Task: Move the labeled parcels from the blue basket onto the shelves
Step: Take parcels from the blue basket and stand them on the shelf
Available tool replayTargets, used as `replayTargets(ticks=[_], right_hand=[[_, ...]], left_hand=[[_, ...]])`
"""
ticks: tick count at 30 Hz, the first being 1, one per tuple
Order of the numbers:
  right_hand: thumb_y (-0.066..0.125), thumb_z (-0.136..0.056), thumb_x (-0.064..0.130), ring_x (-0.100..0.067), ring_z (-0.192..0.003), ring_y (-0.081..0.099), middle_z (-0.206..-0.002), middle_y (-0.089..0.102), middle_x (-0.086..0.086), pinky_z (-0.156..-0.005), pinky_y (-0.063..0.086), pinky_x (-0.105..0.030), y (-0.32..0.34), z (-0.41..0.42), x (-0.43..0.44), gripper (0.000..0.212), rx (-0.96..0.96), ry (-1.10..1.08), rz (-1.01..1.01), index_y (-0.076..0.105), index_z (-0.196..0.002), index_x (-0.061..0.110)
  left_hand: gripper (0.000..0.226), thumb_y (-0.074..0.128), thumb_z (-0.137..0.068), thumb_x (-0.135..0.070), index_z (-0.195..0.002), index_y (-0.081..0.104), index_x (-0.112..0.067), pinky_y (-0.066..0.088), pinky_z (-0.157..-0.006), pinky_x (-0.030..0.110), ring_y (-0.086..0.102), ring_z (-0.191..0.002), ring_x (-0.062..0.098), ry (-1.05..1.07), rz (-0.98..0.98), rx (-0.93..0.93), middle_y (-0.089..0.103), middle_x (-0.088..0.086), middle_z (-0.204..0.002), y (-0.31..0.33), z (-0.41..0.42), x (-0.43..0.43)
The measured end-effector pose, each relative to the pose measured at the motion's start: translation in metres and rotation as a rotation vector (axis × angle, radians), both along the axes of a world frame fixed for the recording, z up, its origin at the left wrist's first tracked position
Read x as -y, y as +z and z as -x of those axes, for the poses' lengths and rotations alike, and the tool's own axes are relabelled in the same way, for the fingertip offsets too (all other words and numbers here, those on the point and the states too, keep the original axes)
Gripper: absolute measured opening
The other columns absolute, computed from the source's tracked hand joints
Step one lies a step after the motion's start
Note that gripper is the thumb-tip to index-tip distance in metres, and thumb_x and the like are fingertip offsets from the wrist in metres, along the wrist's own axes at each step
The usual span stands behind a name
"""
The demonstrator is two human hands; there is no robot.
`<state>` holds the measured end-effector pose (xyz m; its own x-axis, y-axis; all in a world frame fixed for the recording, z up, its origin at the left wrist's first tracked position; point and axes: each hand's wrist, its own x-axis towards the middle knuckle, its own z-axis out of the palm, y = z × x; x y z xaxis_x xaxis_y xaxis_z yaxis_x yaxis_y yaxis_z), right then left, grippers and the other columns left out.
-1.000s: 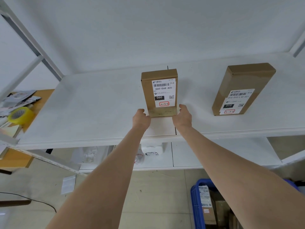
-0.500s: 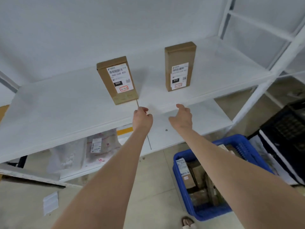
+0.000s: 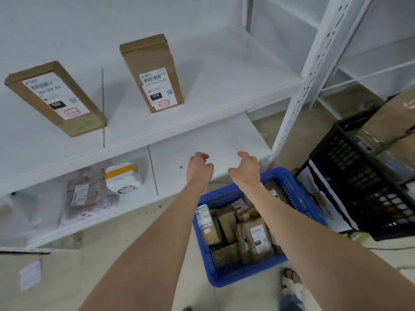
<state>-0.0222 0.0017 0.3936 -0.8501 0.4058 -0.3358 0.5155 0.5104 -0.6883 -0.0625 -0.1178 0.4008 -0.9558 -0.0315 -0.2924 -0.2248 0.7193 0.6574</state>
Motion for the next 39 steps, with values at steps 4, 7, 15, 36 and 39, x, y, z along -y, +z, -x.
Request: replayTargets(ticks=[4, 7, 15, 36, 39], right_hand=[[0.056, -0.087, 0.009, -0.029, -0.132, 0.033, -0.142, 0.037, -0.01, -0.105, 0.038, -0.04, -0.033, -0.004, -0.082, 0.059, 0.079, 0.052, -0.016, 0.036, -0.142, 0.018], [0.056, -0.088, 0.012, -0.032, -0.127, 0.036, -0.137, 0.04, -0.012, -0.099, 0.043, -0.043, -0.057, -0.006, -0.127, 0.05, 0.145, 0.09, -0.043, 0.041, -0.136, 0.013], [0.06, -0.088, 0.016, -0.032, -0.131, 0.034, -0.141, 0.037, -0.015, -0.104, 0.036, -0.04, -0.125, -0.008, -0.171, 0.063, 0.273, 0.131, -0.051, 0.033, -0.144, 0.017], [0.054, -0.094, 0.025, -0.029, -0.109, 0.055, -0.13, 0.048, -0.013, -0.081, 0.048, -0.033, -0.437, 0.032, -0.244, 0.052, 0.466, 0.211, 0.116, 0.036, -0.142, 0.016], [0.058, -0.091, 0.026, -0.031, -0.115, 0.052, -0.139, 0.044, -0.012, -0.091, 0.05, -0.037, -0.477, 0.039, -0.244, 0.063, 0.499, 0.075, 0.246, 0.029, -0.146, 0.017]], left_hand=[[0.035, 0.05, -0.089, -0.007, -0.123, 0.051, -0.012, 0.048, -0.088, 0.031, 0.058, -0.106, 0.025, 0.015, 0.005, 0.113, 0.053, 0.008, -0.127, -0.039, -0.015, -0.086], [0.036, 0.046, -0.089, -0.004, -0.124, 0.051, -0.009, 0.048, -0.092, 0.037, 0.057, -0.109, 0.03, 0.015, 0.021, 0.181, 0.053, 0.012, -0.127, -0.061, -0.026, -0.132], [0.037, 0.05, -0.092, -0.009, -0.129, 0.046, -0.009, 0.045, -0.08, 0.032, 0.056, -0.11, 0.028, 0.079, 0.018, 0.301, 0.049, 0.01, -0.132, -0.126, -0.034, -0.159], [0.047, 0.051, -0.093, -0.01, -0.138, 0.037, -0.013, 0.046, -0.089, 0.032, 0.055, -0.111, 0.023, 0.375, -0.039, 0.49, 0.053, 0.009, -0.129, -0.425, -0.016, -0.24], [0.048, 0.051, -0.094, -0.012, -0.139, 0.035, -0.009, 0.044, -0.086, 0.03, 0.054, -0.116, 0.024, 0.396, -0.05, 0.469, 0.054, 0.009, -0.131, -0.464, -0.007, -0.24]])
